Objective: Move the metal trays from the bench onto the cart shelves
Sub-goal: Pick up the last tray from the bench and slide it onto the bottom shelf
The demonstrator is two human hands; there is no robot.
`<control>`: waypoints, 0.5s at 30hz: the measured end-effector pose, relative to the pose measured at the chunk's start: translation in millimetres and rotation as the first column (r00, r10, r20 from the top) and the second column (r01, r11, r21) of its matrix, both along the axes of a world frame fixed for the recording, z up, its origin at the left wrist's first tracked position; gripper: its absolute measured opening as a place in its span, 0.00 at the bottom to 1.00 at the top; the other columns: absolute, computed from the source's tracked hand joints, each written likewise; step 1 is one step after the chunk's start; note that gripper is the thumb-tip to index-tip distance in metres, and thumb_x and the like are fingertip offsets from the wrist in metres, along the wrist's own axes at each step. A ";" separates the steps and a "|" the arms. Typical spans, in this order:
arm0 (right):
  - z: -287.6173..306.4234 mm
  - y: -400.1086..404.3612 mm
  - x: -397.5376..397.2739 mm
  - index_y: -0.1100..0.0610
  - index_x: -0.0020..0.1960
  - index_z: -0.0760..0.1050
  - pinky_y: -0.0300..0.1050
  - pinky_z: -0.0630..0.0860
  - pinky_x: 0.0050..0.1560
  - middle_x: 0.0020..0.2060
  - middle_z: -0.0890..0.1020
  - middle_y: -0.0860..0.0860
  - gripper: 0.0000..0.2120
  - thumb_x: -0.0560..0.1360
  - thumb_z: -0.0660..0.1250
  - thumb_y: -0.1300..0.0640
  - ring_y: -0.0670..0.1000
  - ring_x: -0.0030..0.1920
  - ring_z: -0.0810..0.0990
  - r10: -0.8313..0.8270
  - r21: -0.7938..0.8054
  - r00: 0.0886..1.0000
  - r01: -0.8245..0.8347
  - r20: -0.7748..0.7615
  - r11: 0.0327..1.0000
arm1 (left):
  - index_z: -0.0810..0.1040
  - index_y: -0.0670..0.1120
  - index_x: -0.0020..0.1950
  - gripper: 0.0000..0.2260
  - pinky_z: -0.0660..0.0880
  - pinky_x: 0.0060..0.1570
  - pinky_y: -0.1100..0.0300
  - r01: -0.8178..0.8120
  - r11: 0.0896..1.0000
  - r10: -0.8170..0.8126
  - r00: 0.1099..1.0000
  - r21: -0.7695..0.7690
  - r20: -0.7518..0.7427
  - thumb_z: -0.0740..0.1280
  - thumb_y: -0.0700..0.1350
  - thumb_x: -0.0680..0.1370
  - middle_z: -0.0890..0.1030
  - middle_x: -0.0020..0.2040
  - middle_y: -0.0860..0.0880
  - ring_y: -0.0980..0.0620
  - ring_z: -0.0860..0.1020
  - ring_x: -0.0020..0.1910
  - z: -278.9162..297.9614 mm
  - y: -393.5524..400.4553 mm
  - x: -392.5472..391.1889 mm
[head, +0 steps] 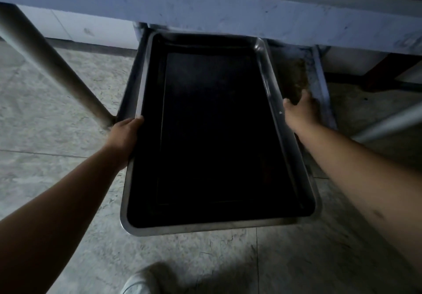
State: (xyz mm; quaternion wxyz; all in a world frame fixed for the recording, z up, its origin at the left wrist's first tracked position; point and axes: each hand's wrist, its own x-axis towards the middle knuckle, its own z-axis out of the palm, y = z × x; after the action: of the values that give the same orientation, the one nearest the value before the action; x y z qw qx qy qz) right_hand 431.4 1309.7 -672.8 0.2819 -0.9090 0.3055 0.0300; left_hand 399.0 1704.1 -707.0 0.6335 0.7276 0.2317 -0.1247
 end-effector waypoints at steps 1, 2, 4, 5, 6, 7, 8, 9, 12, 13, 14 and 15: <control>11.1 15.7 -29.0 0.52 0.71 0.65 0.56 0.71 0.63 0.67 0.72 0.56 0.24 0.78 0.61 0.44 0.58 0.64 0.73 -0.035 -0.004 0.992 0.036 0.124 0.999 | 0.81 0.45 0.48 0.11 0.80 0.42 0.54 -0.012 1.000 0.012 1.000 -0.014 -0.004 0.64 0.51 0.81 0.84 0.40 0.43 0.47 0.83 0.38 0.8 -0.9 -0.2; 22.4 34.2 -66.2 0.50 0.65 0.71 0.53 0.75 0.58 0.58 0.78 0.52 0.18 0.77 0.63 0.46 0.52 0.57 0.77 -0.053 0.098 0.968 0.029 0.246 0.995 | 0.82 0.46 0.47 0.11 0.80 0.38 0.57 -0.026 0.999 0.026 1.000 -0.031 -0.008 0.64 0.50 0.81 0.85 0.38 0.45 0.49 0.84 0.36 1.1 -1.8 -0.6; 42.5 71.1 -154.4 0.46 0.45 0.76 0.38 0.77 0.36 0.34 0.79 0.43 0.07 0.76 0.64 0.44 0.42 0.34 0.77 -0.043 0.426 0.957 -0.086 0.286 0.900 | 0.82 0.47 0.47 0.10 0.80 0.33 0.61 -0.048 0.997 0.047 0.999 -0.058 -0.015 0.65 0.51 0.81 0.86 0.35 0.49 0.51 0.85 0.34 1.2 -3.7 -1.4; 53.1 88.9 -193.9 0.48 0.39 0.76 0.34 0.73 0.28 0.26 0.77 0.45 0.14 0.74 0.64 0.39 0.42 0.27 0.74 -0.022 0.569 0.985 -0.080 0.170 0.819 | 0.82 0.48 0.47 0.10 0.80 0.34 0.60 -0.054 0.996 0.053 0.998 -0.066 -0.017 0.65 0.51 0.80 0.86 0.36 0.49 0.52 0.85 0.35 0.9 -3.7 -2.5; 59.3 102.5 -225.3 0.50 0.36 0.77 0.33 0.71 0.25 0.24 0.76 0.46 0.19 0.71 0.64 0.35 0.43 0.24 0.74 0.014 0.679 1.000 -0.008 -0.002 0.734 | 0.82 0.48 0.46 0.09 0.80 0.36 0.59 -0.063 0.995 0.061 0.998 -0.074 -0.019 0.66 0.51 0.80 0.86 0.38 0.48 0.51 0.85 0.35 0.5 -4.1 -3.8; 57.9 112.3 -246.4 0.52 0.37 0.78 0.35 0.70 0.24 0.24 0.78 0.47 0.23 0.69 0.65 0.32 0.45 0.25 0.76 0.048 0.753 0.985 0.094 -0.165 0.652 | 0.83 0.48 0.46 0.09 0.80 0.39 0.57 -0.071 0.994 0.070 0.997 -0.078 -0.022 0.66 0.51 0.79 0.86 0.39 0.47 0.51 0.85 0.37 0.2 -4.7 -5.0; 49.2 118.9 -256.1 0.54 0.40 0.79 0.38 0.71 0.26 0.27 0.80 0.49 0.23 0.71 0.65 0.34 0.47 0.28 0.79 0.057 0.783 0.951 0.216 -0.305 0.584 | 0.83 0.47 0.46 0.10 0.81 0.41 0.56 -0.080 0.994 0.078 0.997 -0.080 -0.025 0.67 0.52 0.79 0.86 0.41 0.46 0.49 0.85 0.39 0.4 -5.7 -5.5; 37.6 123.4 -257.5 0.58 0.45 0.78 0.41 0.71 0.29 0.29 0.82 0.52 0.22 0.73 0.65 0.37 0.51 0.32 0.81 0.005 0.773 0.907 0.356 -0.421 0.525 | 0.83 0.47 0.47 0.10 0.81 0.45 0.54 -0.089 0.993 0.087 0.996 -0.081 -0.029 0.67 0.52 0.79 0.86 0.44 0.44 0.47 0.85 0.41 1.2 -7.0 -6.8; 12.1 124.0 -239.3 0.62 0.48 0.77 0.44 0.71 0.34 0.30 0.83 0.55 0.17 0.79 0.62 0.47 0.54 0.35 0.80 -0.267 0.772 0.866 0.499 -0.423 0.394 | 0.82 0.43 0.55 0.14 0.79 0.59 0.45 -0.118 0.988 0.115 0.993 -0.101 -0.042 0.65 0.52 0.79 0.83 0.56 0.38 0.40 0.83 0.53 3.6 -15.7 -10.0; 6.6 119.7 -232.4 0.62 0.48 0.77 0.44 0.71 0.33 0.30 0.83 0.55 0.17 0.80 0.61 0.49 0.52 0.33 0.80 -0.327 0.795 0.872 0.474 -0.364 0.378 | 0.81 0.42 0.58 0.16 0.78 0.60 0.45 -0.132 0.984 0.128 0.991 -0.117 -0.042 0.64 0.52 0.80 0.83 0.57 0.37 0.40 0.82 0.54 3.3 -18.5 -11.4; 4.0 113.4 -228.8 0.62 0.49 0.77 0.43 0.70 0.31 0.29 0.83 0.54 0.16 0.81 0.60 0.50 0.50 0.30 0.80 -0.361 0.811 0.877 0.449 -0.319 0.375 | 0.80 0.41 0.60 0.16 0.78 0.60 0.45 -0.145 0.980 0.141 0.989 -0.138 -0.043 0.63 0.51 0.80 0.82 0.57 0.38 0.41 0.82 0.52 2.6 -22.4 -13.3; 2.4 106.9 -227.4 0.62 0.51 0.77 0.42 0.70 0.29 0.29 0.83 0.54 0.16 0.81 0.60 0.50 0.49 0.29 0.80 -0.369 0.817 0.879 0.439 -0.303 0.374 | 0.79 0.41 0.61 0.16 0.78 0.58 0.46 -0.155 0.975 0.150 0.988 -0.160 -0.045 0.63 0.50 0.81 0.82 0.56 0.38 0.42 0.82 0.51 1.7 -26.4 -16.3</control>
State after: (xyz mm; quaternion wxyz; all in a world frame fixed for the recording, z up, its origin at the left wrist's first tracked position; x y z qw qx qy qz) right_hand 204.0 1416.6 -670.4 0.6880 -0.5352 0.4694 0.1413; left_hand 382.7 1677.7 -705.3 0.6947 0.6512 0.2863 -0.1061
